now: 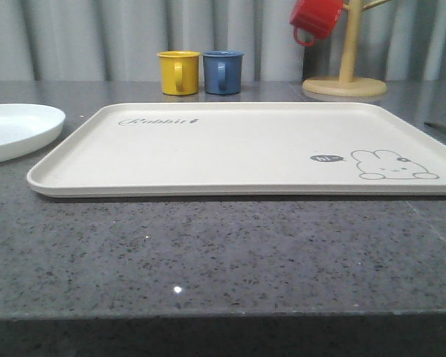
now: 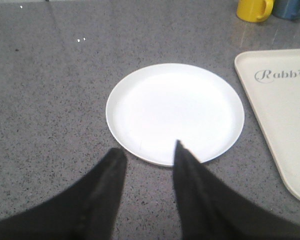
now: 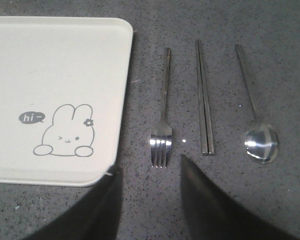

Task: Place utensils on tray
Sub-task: 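Lower the left gripper toward the white plate's rim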

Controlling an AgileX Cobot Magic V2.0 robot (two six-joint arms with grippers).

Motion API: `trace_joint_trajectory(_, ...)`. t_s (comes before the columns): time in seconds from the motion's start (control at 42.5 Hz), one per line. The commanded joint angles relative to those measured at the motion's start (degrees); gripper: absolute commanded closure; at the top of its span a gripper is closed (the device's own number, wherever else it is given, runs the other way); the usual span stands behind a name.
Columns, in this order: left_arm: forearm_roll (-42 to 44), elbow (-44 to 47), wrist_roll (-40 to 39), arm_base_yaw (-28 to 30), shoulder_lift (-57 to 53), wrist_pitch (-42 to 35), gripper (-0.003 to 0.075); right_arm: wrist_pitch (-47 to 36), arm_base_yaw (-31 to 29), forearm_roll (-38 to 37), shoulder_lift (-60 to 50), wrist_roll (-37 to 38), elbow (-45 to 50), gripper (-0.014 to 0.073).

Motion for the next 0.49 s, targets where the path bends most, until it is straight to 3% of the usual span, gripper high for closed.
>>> trace_joint_trajectory(0.0,0.11,-2.14,-0.42,-0.43,2.49,-2.2,0.0211,-4.0,-0.27,0.23,0.47,-0.78,-2.05,0.0057)
trace_joint_trajectory(0.471,2.22,-10.19,-0.42,1.79,23.11,5.41,0.0186,-4.0,-0.27,0.38,0.47,-0.78,-2.05,0.0051)
